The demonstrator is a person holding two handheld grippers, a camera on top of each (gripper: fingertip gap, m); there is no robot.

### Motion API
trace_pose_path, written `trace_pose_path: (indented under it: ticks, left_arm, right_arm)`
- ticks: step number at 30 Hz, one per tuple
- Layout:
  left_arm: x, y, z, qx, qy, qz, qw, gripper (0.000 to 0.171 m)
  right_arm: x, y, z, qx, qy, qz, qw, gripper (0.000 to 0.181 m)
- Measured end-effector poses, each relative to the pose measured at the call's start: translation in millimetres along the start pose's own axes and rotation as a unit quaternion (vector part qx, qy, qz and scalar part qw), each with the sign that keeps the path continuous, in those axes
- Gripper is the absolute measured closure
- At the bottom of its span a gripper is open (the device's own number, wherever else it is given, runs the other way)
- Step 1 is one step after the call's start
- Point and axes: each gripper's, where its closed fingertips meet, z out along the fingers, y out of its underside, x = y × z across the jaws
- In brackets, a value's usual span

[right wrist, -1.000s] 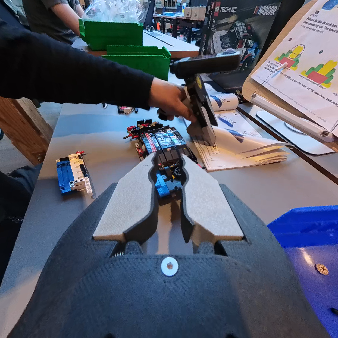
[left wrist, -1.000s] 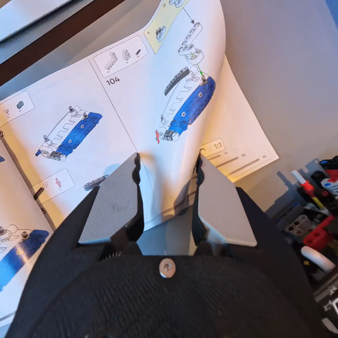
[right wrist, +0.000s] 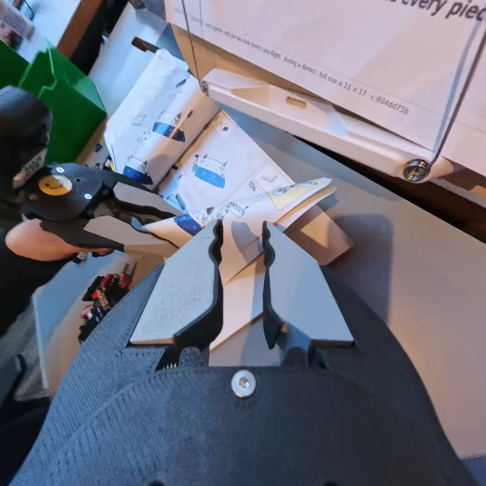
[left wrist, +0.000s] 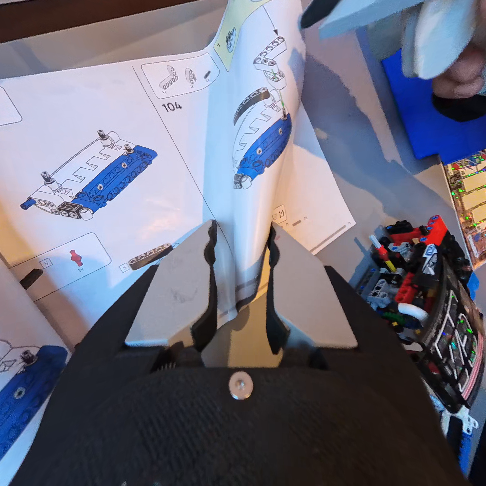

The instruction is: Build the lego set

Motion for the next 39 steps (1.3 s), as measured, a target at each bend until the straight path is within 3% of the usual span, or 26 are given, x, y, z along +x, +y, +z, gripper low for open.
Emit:
trace_pose_path:
  ticks: [5,11,24,28,39]
  left_arm:
    - [0,0,-1,0.0,0.019,-0.004,1.0,0.136]
    - [0,0,-1,0.005,0.024,-0.006,1.0,0.136]
    - [2,1,-2,0.004,0.022,-0.003,1.0,0.133]
    - [3,1,-2,0.003,0.028,-0.004,1.0,0.133]
    - [8,2,-5,0.006,0.057,-0.017,0.998,0.126]
  right_arm:
    - [-1,-2,1,0.005,-0.036,0.048,0.998,0.155]
    - [9,3,-9,0.015,-0.026,0.069,0.997,0.156]
    - [-8,5,3,0.005,-0.101,0.123,0.987,0.156]
    - [6,6,-3,0.004,-0.049,0.1,0.994,0.151]
    - [11,21,1,-0.017,-0.044,0.131,0.99,0.137]
